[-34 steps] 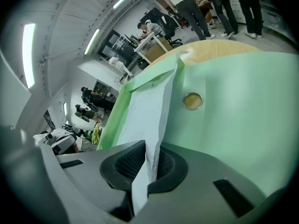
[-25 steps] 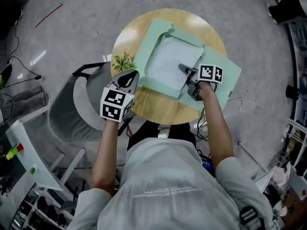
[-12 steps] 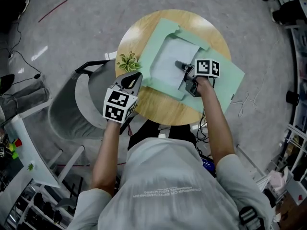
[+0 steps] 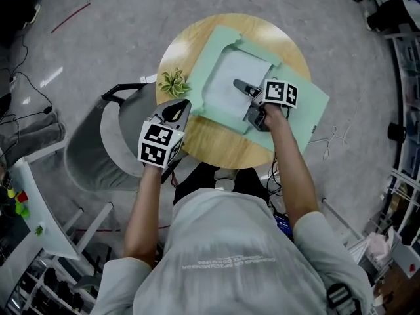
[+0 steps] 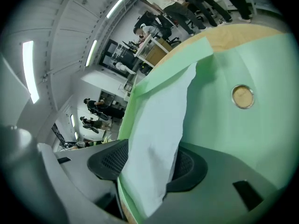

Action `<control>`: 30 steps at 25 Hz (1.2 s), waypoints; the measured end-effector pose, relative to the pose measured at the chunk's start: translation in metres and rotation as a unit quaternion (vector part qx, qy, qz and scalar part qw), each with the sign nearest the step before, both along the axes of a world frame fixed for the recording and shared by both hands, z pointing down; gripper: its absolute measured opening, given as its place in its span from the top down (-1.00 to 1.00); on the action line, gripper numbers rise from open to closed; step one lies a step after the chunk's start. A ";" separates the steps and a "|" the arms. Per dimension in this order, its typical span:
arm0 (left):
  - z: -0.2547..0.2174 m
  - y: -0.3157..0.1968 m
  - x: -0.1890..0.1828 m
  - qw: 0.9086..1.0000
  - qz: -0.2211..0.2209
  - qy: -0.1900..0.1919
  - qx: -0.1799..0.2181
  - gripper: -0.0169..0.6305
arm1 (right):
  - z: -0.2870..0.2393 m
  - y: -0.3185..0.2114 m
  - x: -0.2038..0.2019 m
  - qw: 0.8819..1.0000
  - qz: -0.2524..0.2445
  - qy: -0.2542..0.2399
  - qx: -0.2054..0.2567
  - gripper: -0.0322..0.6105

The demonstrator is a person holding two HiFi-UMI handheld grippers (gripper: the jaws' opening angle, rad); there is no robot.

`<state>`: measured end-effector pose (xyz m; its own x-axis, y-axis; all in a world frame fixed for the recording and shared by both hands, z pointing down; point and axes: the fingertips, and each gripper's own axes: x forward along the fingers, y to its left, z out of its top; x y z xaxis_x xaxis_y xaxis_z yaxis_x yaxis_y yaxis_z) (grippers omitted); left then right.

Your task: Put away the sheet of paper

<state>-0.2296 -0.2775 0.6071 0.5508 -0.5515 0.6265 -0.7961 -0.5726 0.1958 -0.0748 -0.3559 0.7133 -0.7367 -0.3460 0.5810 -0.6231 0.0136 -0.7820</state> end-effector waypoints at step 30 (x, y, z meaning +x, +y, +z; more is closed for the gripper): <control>-0.175 0.081 0.132 0.984 0.005 -0.019 0.178 0.89 | -0.264 0.155 0.258 0.892 0.006 0.305 0.333 0.81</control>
<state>-0.0980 -0.1964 0.4324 0.5370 -0.7342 0.4155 -0.7929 -0.6074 -0.0485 0.1828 -0.2011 0.4489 -0.3474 -0.7697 0.5357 -0.9334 0.3387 -0.1186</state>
